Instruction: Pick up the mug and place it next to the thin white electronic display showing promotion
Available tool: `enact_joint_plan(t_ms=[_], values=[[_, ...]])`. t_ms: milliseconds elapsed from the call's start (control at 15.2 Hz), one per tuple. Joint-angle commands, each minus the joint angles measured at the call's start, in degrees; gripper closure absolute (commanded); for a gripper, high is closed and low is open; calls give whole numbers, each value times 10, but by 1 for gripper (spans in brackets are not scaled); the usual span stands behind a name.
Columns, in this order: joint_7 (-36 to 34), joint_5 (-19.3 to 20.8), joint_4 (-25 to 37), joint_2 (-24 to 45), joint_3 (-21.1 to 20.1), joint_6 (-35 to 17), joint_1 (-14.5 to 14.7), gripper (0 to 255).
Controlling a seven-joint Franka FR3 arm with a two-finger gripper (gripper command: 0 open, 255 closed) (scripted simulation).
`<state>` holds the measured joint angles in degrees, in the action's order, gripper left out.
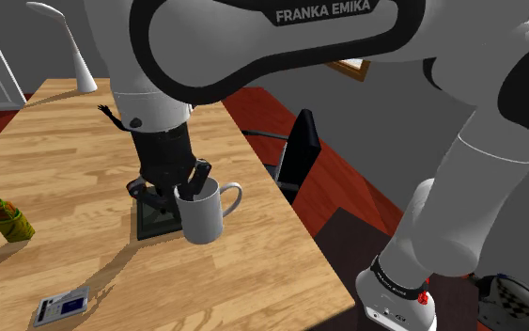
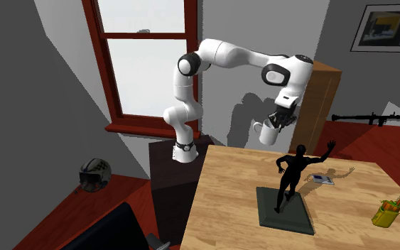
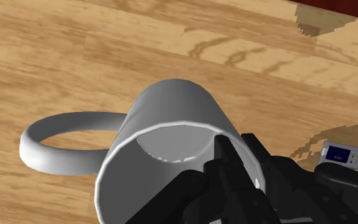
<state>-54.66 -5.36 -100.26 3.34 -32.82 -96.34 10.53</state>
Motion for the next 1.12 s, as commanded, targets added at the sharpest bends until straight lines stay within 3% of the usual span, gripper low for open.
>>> enact_joint_plan(t_ms=[0,264,462,1056], values=[[-32,28,60,54,-10,11,16,255],[-87,85,194,166,-17,46,68,255],[-120,132,334,265,-11,93,128,255],[-114,127,248,255,-8,18,114,255]])
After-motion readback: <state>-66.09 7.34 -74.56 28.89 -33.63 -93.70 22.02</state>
